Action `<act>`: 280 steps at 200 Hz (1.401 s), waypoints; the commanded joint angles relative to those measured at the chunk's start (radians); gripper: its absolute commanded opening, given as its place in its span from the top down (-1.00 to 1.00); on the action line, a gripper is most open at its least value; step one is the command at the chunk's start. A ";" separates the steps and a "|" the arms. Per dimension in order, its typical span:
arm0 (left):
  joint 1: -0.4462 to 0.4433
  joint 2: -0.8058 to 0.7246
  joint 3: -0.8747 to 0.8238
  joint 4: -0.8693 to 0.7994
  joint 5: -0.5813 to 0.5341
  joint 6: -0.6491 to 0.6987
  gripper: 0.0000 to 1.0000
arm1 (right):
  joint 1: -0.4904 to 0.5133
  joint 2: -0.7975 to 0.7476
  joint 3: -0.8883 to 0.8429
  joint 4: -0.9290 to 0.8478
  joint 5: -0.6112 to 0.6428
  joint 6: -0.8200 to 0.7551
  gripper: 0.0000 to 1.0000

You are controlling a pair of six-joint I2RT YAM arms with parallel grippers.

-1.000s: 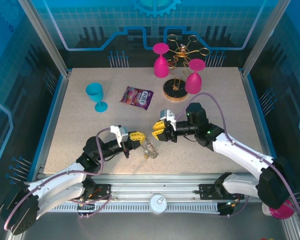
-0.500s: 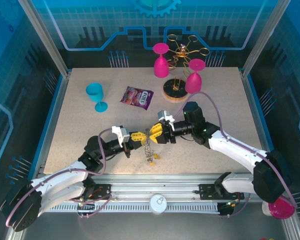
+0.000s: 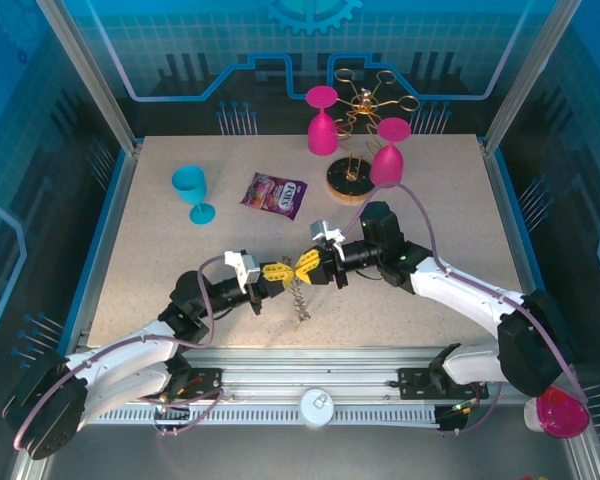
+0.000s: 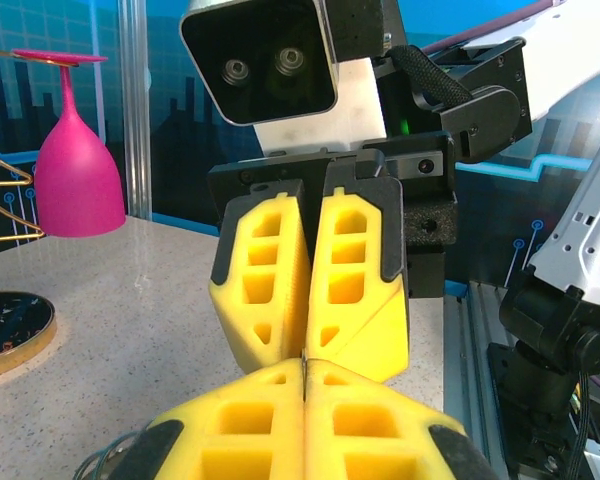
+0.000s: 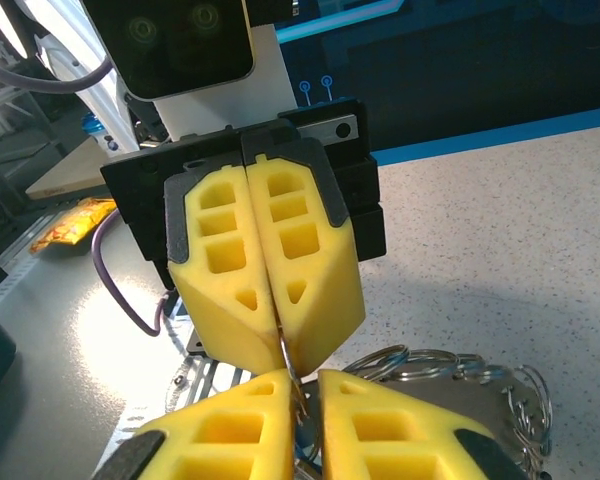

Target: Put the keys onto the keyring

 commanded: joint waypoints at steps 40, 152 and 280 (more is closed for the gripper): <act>0.004 0.017 -0.001 0.105 -0.062 -0.017 1.00 | 0.007 0.008 0.058 -0.056 0.010 -0.026 1.00; 0.005 -0.139 0.232 -0.787 -0.150 0.303 0.32 | 0.124 0.041 0.395 -0.843 0.498 -0.469 1.00; 0.005 -0.041 0.254 -0.678 -0.045 0.320 0.64 | 0.197 0.102 0.503 -0.865 0.485 -0.482 1.00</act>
